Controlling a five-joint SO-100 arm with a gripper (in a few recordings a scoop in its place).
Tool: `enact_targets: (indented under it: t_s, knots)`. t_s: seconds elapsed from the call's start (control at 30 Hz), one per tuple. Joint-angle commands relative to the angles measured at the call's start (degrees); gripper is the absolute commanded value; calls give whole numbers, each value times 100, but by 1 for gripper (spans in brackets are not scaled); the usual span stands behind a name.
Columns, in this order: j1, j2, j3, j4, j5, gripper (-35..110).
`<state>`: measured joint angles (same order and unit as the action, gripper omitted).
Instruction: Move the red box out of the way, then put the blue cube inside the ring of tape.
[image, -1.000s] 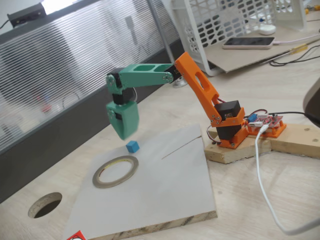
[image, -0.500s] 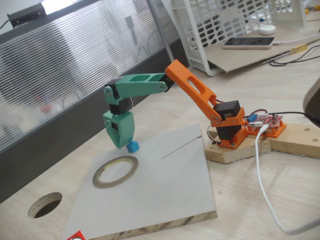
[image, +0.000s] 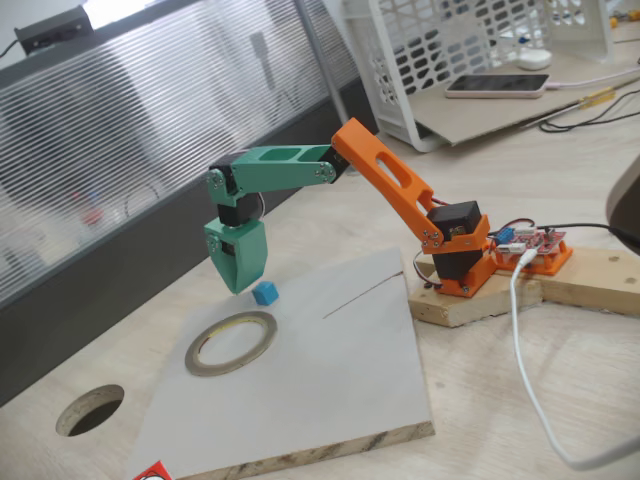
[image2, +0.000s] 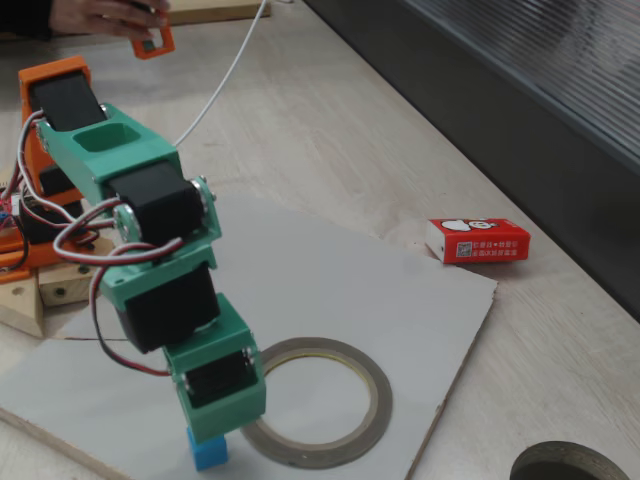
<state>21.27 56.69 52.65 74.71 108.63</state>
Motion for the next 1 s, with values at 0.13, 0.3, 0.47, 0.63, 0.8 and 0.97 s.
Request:
enact_targets:
  t_s: [0.13, 0.3, 0.47, 0.63, 0.8, 0.97]
  knots:
    - [79, 211, 237, 9, 88, 0]
    - [88, 211, 738, 9, 105, 0]
    - [88, 387, 1151, 9, 88, 0]
    - [88, 1011, 1248, 9, 105, 0]
    - [88, 1213, 1195, -44, 88, 0]
    - [97, 1222, 1178, -53, 88, 0]
